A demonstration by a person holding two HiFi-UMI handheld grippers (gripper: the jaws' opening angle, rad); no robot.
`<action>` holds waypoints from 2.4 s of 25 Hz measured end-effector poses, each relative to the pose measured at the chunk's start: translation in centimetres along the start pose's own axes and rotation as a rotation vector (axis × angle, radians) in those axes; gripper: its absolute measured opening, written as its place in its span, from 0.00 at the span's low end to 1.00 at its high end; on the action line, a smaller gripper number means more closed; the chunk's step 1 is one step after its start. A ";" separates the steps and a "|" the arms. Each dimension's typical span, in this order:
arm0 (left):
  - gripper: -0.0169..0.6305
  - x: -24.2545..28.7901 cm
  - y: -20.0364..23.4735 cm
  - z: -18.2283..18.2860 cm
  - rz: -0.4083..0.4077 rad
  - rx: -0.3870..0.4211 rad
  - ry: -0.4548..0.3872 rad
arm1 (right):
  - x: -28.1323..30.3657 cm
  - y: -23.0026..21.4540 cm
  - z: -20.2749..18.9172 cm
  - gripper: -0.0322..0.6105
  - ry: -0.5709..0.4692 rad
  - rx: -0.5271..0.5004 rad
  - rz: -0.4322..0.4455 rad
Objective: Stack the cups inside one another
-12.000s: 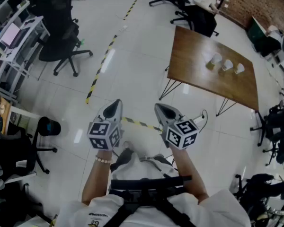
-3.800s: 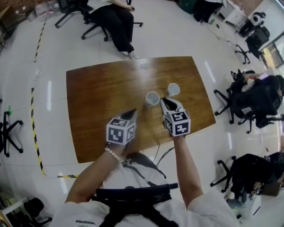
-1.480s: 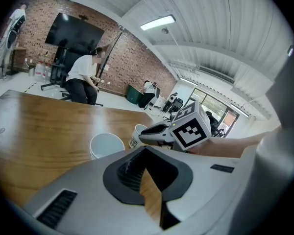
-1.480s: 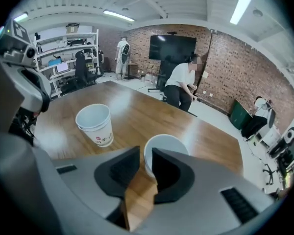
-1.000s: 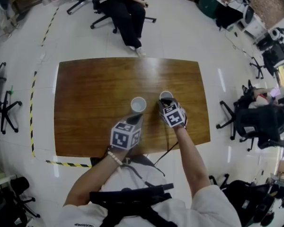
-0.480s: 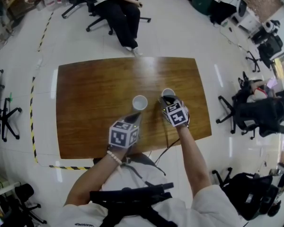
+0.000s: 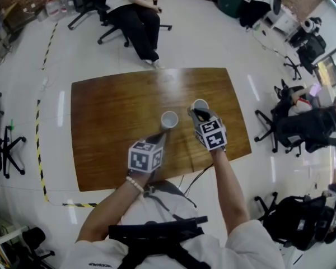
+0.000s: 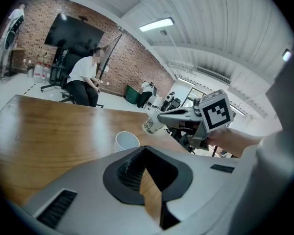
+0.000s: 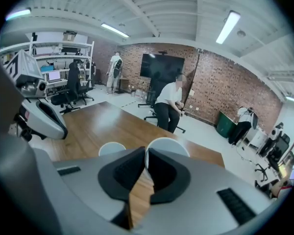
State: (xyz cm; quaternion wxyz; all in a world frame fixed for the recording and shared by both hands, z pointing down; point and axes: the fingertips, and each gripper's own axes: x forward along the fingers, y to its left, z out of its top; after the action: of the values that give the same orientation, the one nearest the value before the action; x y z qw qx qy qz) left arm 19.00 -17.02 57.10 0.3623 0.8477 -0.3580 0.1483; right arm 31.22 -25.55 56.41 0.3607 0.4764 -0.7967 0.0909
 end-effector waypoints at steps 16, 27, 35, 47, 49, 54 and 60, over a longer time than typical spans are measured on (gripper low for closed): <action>0.02 -4.9 1.8 -0.2 -0.009 0.015 -0.028 | -2.9 5.5 6.0 0.11 -0.112 -0.002 0.012; 0.02 -5.8 3.4 0.2 0.005 0.002 -0.042 | -0.2 8.2 5.0 0.11 -0.062 -0.003 0.078; 0.02 -5.8 3.9 0.4 0.013 -0.005 -0.042 | 1.4 9.9 3.6 0.11 -0.023 -0.008 0.122; 0.02 -5.8 4.5 0.5 0.025 -0.015 -0.046 | 3.4 11.4 1.4 0.11 0.044 -0.036 0.165; 0.02 -5.9 4.6 0.5 0.028 -0.018 -0.050 | 3.8 11.6 0.7 0.11 0.065 -0.042 0.169; 0.02 -6.1 5.1 0.5 0.040 -0.027 -0.053 | 4.7 11.7 -0.9 0.11 0.110 -0.056 0.175; 0.02 -6.4 5.6 0.6 0.049 -0.038 -0.056 | 5.2 12.0 -1.4 0.11 0.133 -0.059 0.182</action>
State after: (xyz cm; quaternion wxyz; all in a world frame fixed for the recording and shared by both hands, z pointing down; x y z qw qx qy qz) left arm 10.57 -16.95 56.25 0.3644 0.8356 -0.3912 0.1264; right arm 20.55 -22.14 63.29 0.4168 0.3843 -0.8133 0.1309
